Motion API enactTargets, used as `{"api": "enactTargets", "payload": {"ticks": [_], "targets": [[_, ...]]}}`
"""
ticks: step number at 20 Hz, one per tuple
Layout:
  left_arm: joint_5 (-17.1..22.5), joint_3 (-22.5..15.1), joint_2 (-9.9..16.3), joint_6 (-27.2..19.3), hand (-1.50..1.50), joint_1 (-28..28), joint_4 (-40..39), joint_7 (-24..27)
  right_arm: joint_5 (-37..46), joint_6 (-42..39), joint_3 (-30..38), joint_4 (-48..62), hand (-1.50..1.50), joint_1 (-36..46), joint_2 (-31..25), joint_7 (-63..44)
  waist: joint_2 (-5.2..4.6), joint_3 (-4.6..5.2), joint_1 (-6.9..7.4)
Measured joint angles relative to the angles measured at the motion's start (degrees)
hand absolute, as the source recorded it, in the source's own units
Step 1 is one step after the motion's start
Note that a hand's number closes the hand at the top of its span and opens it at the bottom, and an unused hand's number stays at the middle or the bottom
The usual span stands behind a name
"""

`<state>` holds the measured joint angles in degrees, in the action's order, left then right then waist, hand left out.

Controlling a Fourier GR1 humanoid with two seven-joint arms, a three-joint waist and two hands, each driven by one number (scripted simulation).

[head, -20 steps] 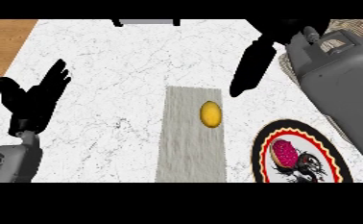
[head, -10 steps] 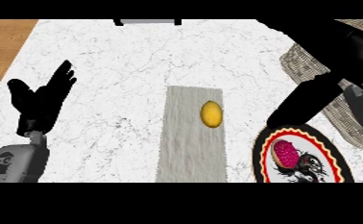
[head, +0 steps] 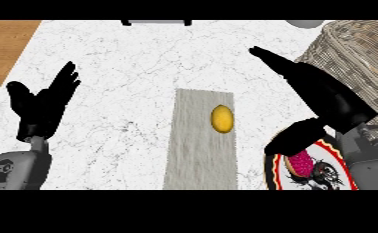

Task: Pick the lemon from the placemat and place it in the basket

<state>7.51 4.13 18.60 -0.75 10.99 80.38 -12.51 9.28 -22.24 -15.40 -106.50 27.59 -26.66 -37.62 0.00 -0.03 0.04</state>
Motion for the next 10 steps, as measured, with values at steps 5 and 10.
{"api": "enactTargets", "payload": {"ticks": [5,10], "targets": [[0.57,1.56,0.44,1.73,0.00,0.47,-1.12,0.53,8.89,5.71,-2.42,4.41,-1.50,-4.30,4.87,8.43,-0.06,0.01,0.12],[-0.35,1.89,-0.13,1.69,0.00,1.64,-2.75,1.38,13.83,12.41,-3.49,13.34,-1.50,-5.30,11.17,16.67,-0.12,0.01,0.27]]}}
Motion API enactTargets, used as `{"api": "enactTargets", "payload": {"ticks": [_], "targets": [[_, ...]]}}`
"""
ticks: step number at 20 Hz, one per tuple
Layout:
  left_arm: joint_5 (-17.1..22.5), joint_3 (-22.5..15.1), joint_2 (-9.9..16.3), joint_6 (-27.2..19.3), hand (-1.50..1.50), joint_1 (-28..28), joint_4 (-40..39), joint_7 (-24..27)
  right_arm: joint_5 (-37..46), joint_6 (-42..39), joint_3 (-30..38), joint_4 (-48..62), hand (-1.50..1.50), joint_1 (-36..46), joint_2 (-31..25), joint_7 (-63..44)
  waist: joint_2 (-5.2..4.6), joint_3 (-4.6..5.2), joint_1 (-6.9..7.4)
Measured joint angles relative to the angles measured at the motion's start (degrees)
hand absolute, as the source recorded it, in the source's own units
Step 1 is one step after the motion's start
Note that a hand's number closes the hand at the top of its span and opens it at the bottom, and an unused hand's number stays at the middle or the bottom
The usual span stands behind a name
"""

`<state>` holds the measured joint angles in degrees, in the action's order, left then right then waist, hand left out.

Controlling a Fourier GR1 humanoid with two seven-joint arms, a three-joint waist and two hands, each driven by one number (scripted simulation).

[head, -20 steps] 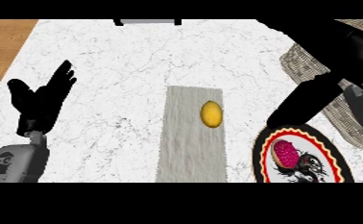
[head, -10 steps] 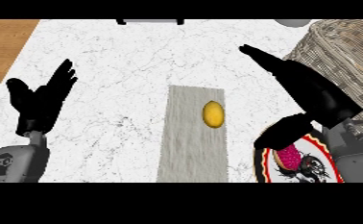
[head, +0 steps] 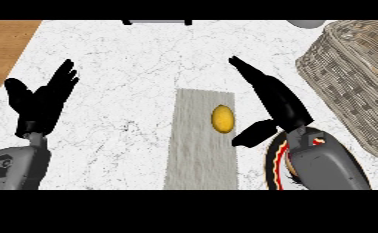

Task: Pick the lemon from the placemat and place it in the basket

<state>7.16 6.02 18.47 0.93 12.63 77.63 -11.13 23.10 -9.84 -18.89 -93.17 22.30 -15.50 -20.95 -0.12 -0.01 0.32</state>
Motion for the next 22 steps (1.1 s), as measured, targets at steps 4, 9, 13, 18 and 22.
{"api": "enactTargets", "payload": {"ticks": [4,9,13,18,22], "targets": [[-0.01,0.58,0.13,0.77,0.00,0.75,-0.62,-0.58,4.45,2.89,-1.00,8.68,-1.50,0.69,3.32,4.02,-0.01,0.01,0.07],[-0.50,0.49,-0.61,0.85,0.00,-1.25,2.59,-1.77,7.41,1.56,-0.64,16.18,-1.50,2.54,5.17,5.82,0.06,0.00,0.13],[-1.11,1.13,-1.03,1.22,0.00,-0.99,2.26,-1.76,9.72,-0.09,0.11,18.42,-1.50,1.71,5.42,7.59,0.09,0.01,-0.09],[-2.74,1.32,-2.44,1.17,0.00,-0.77,1.23,-1.27,12.23,-1.15,2.52,19.91,-1.50,1.36,6.68,10.39,0.11,0.01,-0.20],[-3.05,2.30,-2.63,1.65,0.00,-0.62,1.18,-1.02,12.84,-3.02,4.34,19.60,-1.50,0.77,7.41,11.87,0.11,0.01,-0.23]]}}
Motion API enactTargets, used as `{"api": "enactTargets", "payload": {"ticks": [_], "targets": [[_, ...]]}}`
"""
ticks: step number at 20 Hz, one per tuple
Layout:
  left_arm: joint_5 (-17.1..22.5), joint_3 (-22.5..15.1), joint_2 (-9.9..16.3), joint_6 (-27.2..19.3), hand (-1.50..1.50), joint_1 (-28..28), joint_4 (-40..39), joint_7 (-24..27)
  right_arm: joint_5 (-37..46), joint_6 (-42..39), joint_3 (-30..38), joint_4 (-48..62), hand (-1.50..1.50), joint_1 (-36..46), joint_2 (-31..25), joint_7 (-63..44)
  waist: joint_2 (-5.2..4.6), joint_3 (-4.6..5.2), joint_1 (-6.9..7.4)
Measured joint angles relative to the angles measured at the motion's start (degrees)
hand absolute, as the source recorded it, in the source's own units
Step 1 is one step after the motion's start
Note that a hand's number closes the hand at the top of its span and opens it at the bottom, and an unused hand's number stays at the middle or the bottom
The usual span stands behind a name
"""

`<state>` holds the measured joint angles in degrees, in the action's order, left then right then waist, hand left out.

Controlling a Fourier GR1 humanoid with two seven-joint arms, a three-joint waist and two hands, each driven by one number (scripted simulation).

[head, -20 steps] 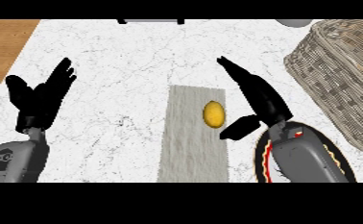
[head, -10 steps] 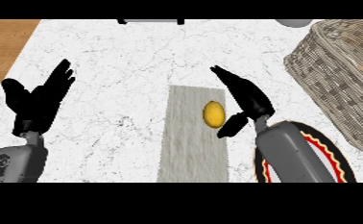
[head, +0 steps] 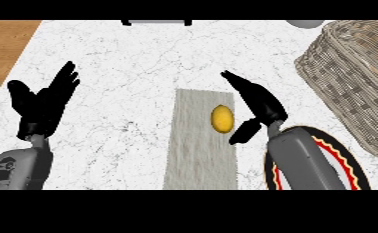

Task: Pick the lemon from the placemat and place it in the basket

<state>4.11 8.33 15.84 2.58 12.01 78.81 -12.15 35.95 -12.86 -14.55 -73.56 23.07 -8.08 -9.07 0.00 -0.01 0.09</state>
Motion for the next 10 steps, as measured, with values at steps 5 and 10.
{"api": "enactTargets", "payload": {"ticks": [5,10], "targets": [[-0.14,0.64,0.07,0.70,0.00,-0.33,1.05,-0.81,-0.24,-2.22,0.24,-3.21,-1.50,-2.83,0.70,2.01,0.03,0.00,-0.05],[-1.00,0.61,-0.81,0.52,0.00,0.84,0.34,-0.96,2.05,-1.70,0.29,-2.04,-1.50,-3.58,1.79,4.56,0.02,0.00,-0.04]]}}
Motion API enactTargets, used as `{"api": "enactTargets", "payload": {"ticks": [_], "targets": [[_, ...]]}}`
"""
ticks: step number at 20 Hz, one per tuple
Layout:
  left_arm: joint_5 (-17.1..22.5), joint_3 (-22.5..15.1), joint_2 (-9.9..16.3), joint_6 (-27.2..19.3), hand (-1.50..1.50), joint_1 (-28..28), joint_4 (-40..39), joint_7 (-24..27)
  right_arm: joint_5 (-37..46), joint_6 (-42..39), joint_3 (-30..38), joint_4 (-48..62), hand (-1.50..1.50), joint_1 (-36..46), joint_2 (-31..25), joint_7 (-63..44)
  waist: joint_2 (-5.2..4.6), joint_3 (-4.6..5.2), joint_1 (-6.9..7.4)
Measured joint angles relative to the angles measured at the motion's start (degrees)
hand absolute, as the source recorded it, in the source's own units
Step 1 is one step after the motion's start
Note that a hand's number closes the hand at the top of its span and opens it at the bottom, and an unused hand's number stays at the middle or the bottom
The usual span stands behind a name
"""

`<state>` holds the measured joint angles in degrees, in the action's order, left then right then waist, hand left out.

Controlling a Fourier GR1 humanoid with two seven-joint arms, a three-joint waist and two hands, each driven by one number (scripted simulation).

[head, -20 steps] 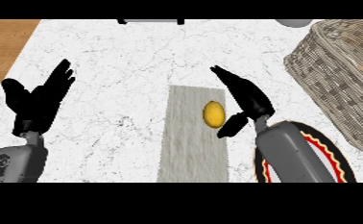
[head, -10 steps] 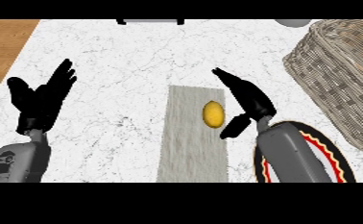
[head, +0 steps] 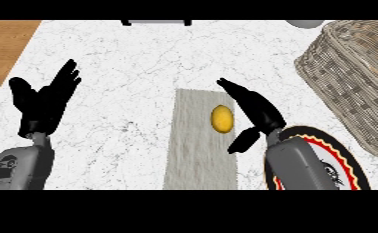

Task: Pick the lemon from the placemat and place it in the basket

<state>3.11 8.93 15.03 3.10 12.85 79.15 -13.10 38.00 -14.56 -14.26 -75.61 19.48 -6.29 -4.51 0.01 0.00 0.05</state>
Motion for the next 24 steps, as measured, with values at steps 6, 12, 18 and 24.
{"api": "enactTargets", "payload": {"ticks": [6,12,18,24], "targets": [[-0.58,0.24,-0.93,-0.24,0.00,-0.90,0.81,0.03,4.73,2.50,-0.84,1.61,-1.50,-1.30,1.47,-0.26,-0.01,0.00,0.02],[0.15,1.65,0.22,1.78,0.00,-0.87,0.36,0.50,8.95,4.48,-1.61,6.53,1.50,0.66,3.93,-0.48,-0.01,0.01,0.11],[-0.36,1.16,-0.63,1.24,0.00,-0.94,2.12,-0.93,13.30,6.24,-2.61,11.97,1.50,3.15,4.33,2.61,0.13,0.05,0.18],[-0.71,1.42,-0.61,1.53,0.00,1.28,-0.76,0.11,12.93,10.37,0.26,17.09,1.50,7.72,5.38,-4.14,-0.05,0.07,0.71]]}}
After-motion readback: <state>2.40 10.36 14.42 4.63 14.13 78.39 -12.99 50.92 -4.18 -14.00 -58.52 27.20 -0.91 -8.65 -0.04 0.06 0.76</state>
